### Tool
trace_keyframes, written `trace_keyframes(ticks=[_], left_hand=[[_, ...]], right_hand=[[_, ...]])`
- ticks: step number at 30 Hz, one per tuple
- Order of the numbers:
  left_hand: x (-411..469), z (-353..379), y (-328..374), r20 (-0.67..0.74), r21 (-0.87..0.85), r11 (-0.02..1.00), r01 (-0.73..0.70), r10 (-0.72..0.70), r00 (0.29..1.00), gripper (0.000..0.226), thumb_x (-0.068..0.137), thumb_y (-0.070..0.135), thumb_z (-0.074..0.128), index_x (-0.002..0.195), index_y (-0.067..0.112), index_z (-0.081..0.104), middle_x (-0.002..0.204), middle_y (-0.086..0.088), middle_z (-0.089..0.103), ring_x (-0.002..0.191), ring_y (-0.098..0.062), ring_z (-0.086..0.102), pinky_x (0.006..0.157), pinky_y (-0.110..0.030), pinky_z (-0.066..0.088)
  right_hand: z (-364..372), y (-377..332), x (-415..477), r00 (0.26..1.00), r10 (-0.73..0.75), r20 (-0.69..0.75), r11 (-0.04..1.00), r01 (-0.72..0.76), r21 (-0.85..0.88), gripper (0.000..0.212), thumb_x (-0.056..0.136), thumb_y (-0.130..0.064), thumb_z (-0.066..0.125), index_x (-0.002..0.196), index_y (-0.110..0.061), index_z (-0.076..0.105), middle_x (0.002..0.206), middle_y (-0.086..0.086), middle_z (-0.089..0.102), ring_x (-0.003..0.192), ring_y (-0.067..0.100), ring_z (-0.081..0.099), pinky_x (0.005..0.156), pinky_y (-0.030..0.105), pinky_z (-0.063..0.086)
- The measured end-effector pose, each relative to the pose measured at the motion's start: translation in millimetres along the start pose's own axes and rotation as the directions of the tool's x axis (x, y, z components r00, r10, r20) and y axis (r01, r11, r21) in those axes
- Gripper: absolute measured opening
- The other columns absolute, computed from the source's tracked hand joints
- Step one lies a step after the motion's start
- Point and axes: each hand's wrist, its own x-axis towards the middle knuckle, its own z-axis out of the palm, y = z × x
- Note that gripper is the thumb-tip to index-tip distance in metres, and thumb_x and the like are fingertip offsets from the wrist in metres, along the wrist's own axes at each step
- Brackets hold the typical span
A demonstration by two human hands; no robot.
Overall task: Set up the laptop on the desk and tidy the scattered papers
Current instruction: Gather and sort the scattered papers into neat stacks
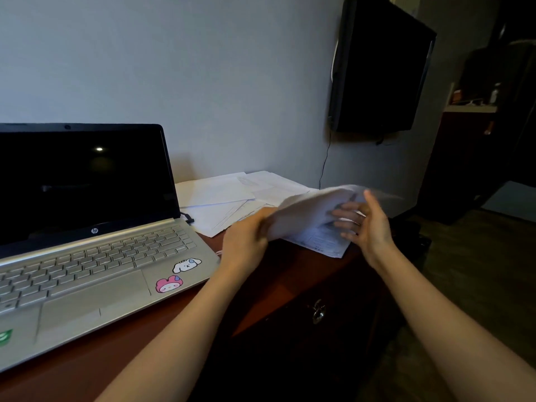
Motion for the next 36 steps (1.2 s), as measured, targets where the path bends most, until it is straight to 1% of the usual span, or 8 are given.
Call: trace_keyframes(ticks=[3, 8, 12, 17, 25, 29, 33, 36], left_hand=[[8, -7, -8, -0.118, -0.188, 0.976, 0.112, -0.135, 0.984, 0.027, 0.091, 0.028, 0.051, 0.092, 0.006, 0.067, 0.089, -0.017, 0.069, 0.088, -0.036, 0.06, 0.067, -0.034, 0.035], [25, -23, -8, -0.195, -0.471, 0.863, 0.181, -0.302, 0.933, 0.01, 0.09, 0.007, 0.058, 0.097, 0.006, 0.065, 0.081, 0.002, 0.062, 0.081, -0.018, 0.055, 0.066, -0.025, 0.041], [43, -38, -13, -0.189, -0.557, 0.813, 0.167, -0.321, 0.928, 0.011, 0.091, 0.006, 0.056, 0.087, 0.015, 0.059, 0.091, -0.005, 0.062, 0.085, -0.019, 0.056, 0.077, -0.028, 0.043], [59, -52, -14, -0.166, -0.653, 0.744, 0.146, -0.328, 0.93, 0.008, 0.094, 0.008, 0.053, 0.099, 0.013, 0.056, 0.08, 0.007, 0.061, 0.066, -0.002, 0.059, 0.056, -0.006, 0.047], [60, -53, -36, 0.016, -0.605, 0.756, 0.251, -0.303, 0.953, 0.024, 0.088, 0.006, 0.062, 0.112, 0.006, 0.057, 0.106, -0.007, 0.066, 0.083, -0.014, 0.067, 0.064, -0.014, 0.054], [56, -51, -40, 0.055, -0.59, 0.759, 0.274, -0.301, 0.952, 0.032, 0.09, 0.012, 0.061, 0.121, 0.005, 0.056, 0.117, -0.01, 0.065, 0.102, -0.027, 0.064, 0.08, -0.03, 0.054], [57, -53, -36, 0.041, -0.622, 0.741, 0.253, -0.292, 0.956, 0.028, 0.089, 0.013, 0.063, 0.115, 0.014, 0.055, 0.111, -0.006, 0.065, 0.091, -0.018, 0.064, 0.074, -0.024, 0.052], [57, -53, -38, 0.025, -0.622, 0.747, 0.236, -0.283, 0.959, 0.026, 0.088, 0.012, 0.064, 0.112, 0.015, 0.056, 0.109, -0.005, 0.064, 0.088, -0.014, 0.063, 0.068, -0.018, 0.052]], right_hand=[[-5, 4, 10, 0.998, -0.023, -0.053, 0.974, 0.01, -0.225, 0.017, 0.093, -0.017, 0.054, 0.107, -0.01, 0.058, 0.113, 0.014, 0.061, 0.079, 0.017, 0.058, 0.064, 0.027, 0.047], [-14, 4, 21, 0.997, 0.003, -0.079, 0.939, -0.029, -0.343, 0.066, 0.085, -0.015, 0.067, 0.141, -0.01, 0.032, 0.138, 0.012, 0.04, 0.119, 0.024, 0.046, 0.096, 0.036, 0.04], [-17, -8, 28, 0.998, -0.031, -0.046, 0.925, 0.011, -0.379, 0.091, 0.079, -0.02, 0.073, 0.149, -0.012, 0.016, 0.152, 0.01, 0.026, 0.136, 0.024, 0.034, 0.108, 0.036, 0.031], [-13, -28, 32, 0.993, -0.121, -0.005, 0.935, 0.112, -0.335, 0.068, 0.077, -0.007, 0.074, 0.135, -0.004, 0.039, 0.126, 0.004, 0.053, 0.107, 0.016, 0.052, 0.09, 0.027, 0.04], [-24, -13, 46, 0.96, -0.218, -0.174, 0.933, 0.154, -0.324, 0.025, 0.081, -0.002, 0.069, 0.102, 0.007, 0.061, 0.111, 0.017, 0.064, 0.085, 0.027, 0.065, 0.084, 0.038, 0.052], [-25, 4, 49, 0.948, -0.189, -0.255, 0.951, 0.112, -0.288, 0.044, 0.076, -0.007, 0.076, 0.112, 0.002, 0.052, 0.122, 0.019, 0.06, 0.113, 0.033, 0.058, 0.1, 0.045, 0.045], [-21, 7, 45, 0.961, -0.174, -0.215, 0.973, 0.135, -0.184, 0.067, 0.072, -0.004, 0.078, 0.127, -0.006, 0.039, 0.109, 0.01, 0.059, 0.1, 0.027, 0.059, 0.09, 0.037, 0.048], [-24, 11, 43, 0.963, -0.169, -0.21, 0.976, 0.134, -0.169, 0.061, 0.072, -0.005, 0.078, 0.123, -0.006, 0.045, 0.107, 0.009, 0.06, 0.094, 0.023, 0.059, 0.083, 0.032, 0.048]])
